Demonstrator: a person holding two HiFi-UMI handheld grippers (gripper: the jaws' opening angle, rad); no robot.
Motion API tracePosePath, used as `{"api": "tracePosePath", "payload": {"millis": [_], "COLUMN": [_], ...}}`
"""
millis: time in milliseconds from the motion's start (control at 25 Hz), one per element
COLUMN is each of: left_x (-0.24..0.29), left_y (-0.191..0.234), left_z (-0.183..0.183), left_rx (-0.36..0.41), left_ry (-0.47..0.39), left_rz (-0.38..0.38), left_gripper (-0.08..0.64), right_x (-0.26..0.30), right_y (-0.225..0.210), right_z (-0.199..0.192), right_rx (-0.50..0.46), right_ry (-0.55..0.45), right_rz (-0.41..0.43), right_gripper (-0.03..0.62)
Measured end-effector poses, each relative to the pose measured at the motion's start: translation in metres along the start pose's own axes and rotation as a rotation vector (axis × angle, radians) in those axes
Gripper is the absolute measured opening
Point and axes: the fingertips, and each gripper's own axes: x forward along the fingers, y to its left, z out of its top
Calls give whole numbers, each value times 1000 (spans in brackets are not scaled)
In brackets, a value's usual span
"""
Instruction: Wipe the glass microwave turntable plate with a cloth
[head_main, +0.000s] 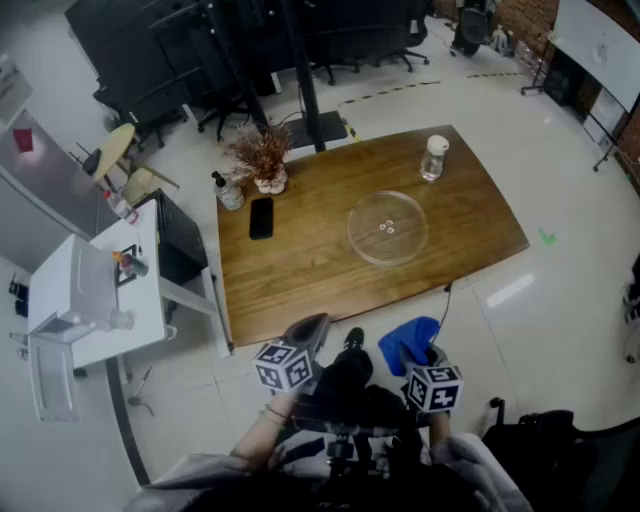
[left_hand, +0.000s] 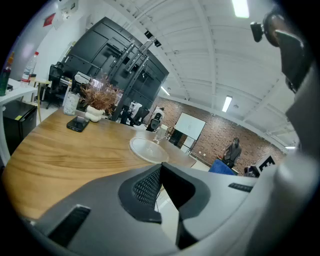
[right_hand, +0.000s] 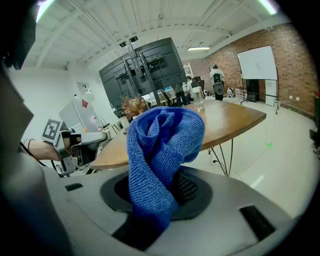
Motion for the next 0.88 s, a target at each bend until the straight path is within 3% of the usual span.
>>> {"api": "tracePosePath", "payload": {"millis": [200,480,680,880], "left_x": [40,110,154,183], "left_y": [16,63,74,91], "left_z": [22,44,54,52], "left_rx": [39,-49,-119,-130], "left_ry": [44,108,143,197], "left_rz": [-16,-12,-54,-28], "left_gripper": [2,3,94,165], "right_x": [31,77,97,121], "right_y": [-10,-23,-41,-47], "right_z": [27,69,98,129], "right_rx": [37,33,50,33], "right_ry": [5,59,75,88], "right_rz": [-8,-20,-58,-73], "right_gripper": [150,152,152,152]}}
